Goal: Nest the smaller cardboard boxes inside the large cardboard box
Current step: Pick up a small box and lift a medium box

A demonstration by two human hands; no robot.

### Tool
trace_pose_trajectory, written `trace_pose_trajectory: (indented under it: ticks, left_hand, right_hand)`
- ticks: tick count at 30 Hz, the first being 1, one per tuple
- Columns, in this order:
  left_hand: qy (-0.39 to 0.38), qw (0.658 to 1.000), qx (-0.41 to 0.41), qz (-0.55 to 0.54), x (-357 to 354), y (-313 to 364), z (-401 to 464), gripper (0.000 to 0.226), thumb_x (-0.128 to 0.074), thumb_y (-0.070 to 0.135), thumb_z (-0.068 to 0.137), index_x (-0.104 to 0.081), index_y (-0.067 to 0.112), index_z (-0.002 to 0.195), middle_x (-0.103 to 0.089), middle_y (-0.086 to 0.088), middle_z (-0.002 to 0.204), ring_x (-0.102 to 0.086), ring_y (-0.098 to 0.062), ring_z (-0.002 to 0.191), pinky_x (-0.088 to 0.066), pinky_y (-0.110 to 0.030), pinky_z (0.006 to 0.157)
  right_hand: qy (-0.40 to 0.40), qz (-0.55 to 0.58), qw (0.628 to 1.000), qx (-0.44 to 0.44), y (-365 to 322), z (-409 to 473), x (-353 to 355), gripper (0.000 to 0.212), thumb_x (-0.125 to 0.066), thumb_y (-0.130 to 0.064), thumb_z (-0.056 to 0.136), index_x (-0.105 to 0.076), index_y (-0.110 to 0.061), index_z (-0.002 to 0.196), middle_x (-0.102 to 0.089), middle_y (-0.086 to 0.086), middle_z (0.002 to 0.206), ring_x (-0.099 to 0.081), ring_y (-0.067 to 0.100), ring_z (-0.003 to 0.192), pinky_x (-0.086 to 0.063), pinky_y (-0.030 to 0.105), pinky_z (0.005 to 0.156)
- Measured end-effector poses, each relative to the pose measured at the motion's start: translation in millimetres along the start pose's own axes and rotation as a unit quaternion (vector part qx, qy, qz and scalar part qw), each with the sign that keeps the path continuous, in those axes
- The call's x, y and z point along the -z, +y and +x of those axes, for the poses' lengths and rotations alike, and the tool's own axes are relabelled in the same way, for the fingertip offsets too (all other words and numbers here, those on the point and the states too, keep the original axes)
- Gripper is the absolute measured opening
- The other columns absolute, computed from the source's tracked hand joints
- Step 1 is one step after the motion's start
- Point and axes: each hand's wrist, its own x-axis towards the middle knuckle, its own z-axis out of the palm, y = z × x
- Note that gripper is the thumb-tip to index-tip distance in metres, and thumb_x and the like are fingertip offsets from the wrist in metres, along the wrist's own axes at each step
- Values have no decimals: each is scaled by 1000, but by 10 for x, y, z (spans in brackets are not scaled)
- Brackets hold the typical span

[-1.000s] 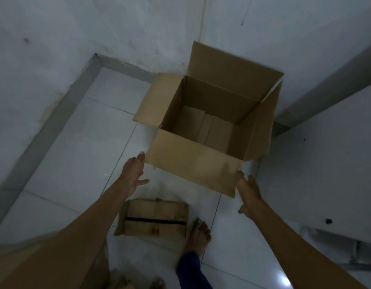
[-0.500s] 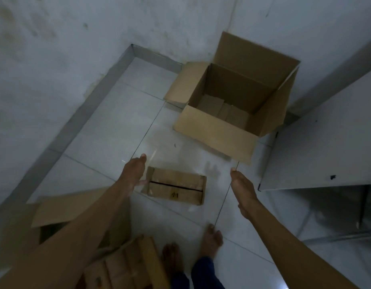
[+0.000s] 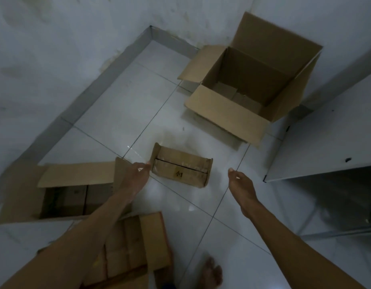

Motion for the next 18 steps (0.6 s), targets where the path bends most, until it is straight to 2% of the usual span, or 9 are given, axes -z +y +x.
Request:
trace_pose_trajectory:
  ticks: [3, 6, 8, 10, 14, 16, 17, 18]
  left_hand:
    - [23, 998, -24, 52, -122, -154, 241, 61, -48, 51, 100, -42, 14, 149, -45, -10, 151, -51, -21, 123, -33, -25, 87]
    - [54, 998, -22, 30, -250, -277, 629, 69, -59, 41, 98, -31, 11, 153, -42, -17, 151, -49, -31, 131, -41, -30, 96]
    - [62, 997, -13, 34, -305, -383, 889, 75, -61, 42, 96, -26, 12, 155, -40, -19, 153, -49, -34, 132, -43, -36, 105]
    - [51, 997, -12, 60, -378, -454, 1149, 78, -60, 43, 96, -23, 13, 157, -38, -18, 155, -48, -31, 133, -42, -34, 105]
    - [41, 998, -18, 55, -529, -625, 1560, 65, -58, 29, 98, -31, 12, 154, -49, -15, 147, -54, -30, 124, -36, -26, 87]
    - [37, 999, -7, 17, -593, -695, 1678, 52, -56, 27, 99, -44, 10, 146, -64, -12, 127, -62, -22, 99, -40, -22, 80]
    - [40, 999, -11, 21, -618, -738, 1707, 44, -56, 28, 99, -52, 10, 139, -69, -11, 115, -61, -17, 86, -43, -21, 74]
    - [46, 998, -21, 35, -637, -784, 1730, 35, -55, 25, 99, -60, 9, 129, -70, -14, 108, -58, -17, 81, -44, -25, 71]
  right_hand:
    - [13, -2, 1000, -9, 176, 270, -149, 54, -46, -56, 101, -56, -20, 140, -53, 7, 149, -53, 27, 132, -40, 29, 98]
    - [11, 11, 999, -30, 384, 617, -387, 67, -52, -58, 98, -43, -20, 152, -44, 9, 157, -47, 29, 140, -40, 37, 114]
    - [-7, 21, 999, -36, 529, 831, -589, 77, -55, -60, 96, -34, -22, 158, -37, 7, 162, -44, 28, 143, -40, 43, 117]
    - [-26, 18, 999, -37, 653, 1053, -776, 83, -56, -63, 93, -27, -25, 161, -33, 6, 164, -42, 28, 144, -41, 45, 117]
    - [-60, 9, 997, -46, 825, 1397, -1129, 85, -58, -62, 93, -21, -30, 162, -34, 5, 164, -44, 27, 143, -43, 45, 115]
    - [-56, 10, 997, -43, 883, 1514, -1286, 74, -57, -52, 97, -25, -31, 161, -44, 6, 158, -51, 27, 137, -46, 45, 112]
    - [-48, 11, 998, -39, 914, 1541, -1344, 66, -56, -44, 100, -30, -31, 160, -50, 7, 153, -56, 27, 131, -50, 44, 109]
    - [-35, 14, 999, -33, 948, 1553, -1390, 58, -53, -35, 102, -37, -30, 157, -56, 7, 148, -60, 27, 126, -53, 44, 106]
